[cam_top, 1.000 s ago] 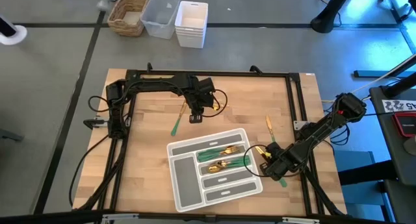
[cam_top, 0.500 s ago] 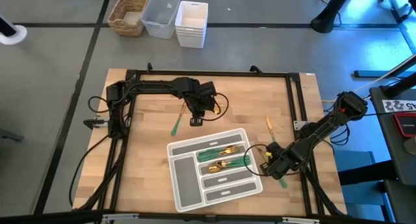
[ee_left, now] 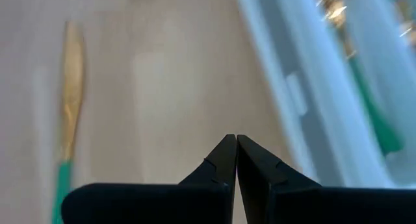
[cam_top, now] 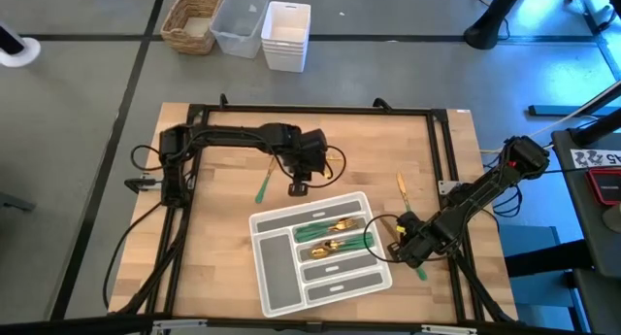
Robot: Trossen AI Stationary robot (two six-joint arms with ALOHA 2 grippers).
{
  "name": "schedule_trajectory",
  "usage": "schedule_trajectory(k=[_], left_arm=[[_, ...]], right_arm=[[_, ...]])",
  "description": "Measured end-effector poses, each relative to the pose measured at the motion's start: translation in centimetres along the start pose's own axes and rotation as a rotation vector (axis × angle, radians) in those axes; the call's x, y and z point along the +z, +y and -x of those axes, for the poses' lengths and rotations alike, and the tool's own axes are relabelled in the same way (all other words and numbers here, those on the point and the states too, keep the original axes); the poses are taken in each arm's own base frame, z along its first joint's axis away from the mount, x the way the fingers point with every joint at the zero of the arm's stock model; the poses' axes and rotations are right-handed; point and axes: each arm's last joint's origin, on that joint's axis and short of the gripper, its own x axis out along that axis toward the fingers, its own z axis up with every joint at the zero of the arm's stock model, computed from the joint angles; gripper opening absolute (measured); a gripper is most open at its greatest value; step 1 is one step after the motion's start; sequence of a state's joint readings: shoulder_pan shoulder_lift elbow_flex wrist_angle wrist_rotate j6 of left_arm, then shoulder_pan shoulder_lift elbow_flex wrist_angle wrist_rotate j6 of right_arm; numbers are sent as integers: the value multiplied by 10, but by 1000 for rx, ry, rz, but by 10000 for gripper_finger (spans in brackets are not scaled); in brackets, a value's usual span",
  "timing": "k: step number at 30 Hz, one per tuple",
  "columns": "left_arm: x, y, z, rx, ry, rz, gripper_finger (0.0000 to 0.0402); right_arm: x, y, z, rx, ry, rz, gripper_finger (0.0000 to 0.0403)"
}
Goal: Sort silverware
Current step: Put the green knife into the white silverware tray
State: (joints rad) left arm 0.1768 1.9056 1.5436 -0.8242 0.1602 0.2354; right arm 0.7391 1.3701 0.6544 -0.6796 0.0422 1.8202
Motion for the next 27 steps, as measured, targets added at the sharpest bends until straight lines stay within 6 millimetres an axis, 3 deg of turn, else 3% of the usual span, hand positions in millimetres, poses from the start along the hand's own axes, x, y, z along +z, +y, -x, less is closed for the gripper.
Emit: schedule_trajectory(k=[8,13,23,27], left_arm=[[30,-44,-21,-82,-283,-149,5],[38,-60,-35,-85,-424,-189,5],[38,-102,-53,-177,-483,-297,5],[38,-106,-53,-183,-479,-305,5]], right_arm=[[0,0,0,2,1,0,1],[0,1,0,8,2,0,1],[0,1,0,11,1,0,1],[0,1,0,13,1,0,2]])
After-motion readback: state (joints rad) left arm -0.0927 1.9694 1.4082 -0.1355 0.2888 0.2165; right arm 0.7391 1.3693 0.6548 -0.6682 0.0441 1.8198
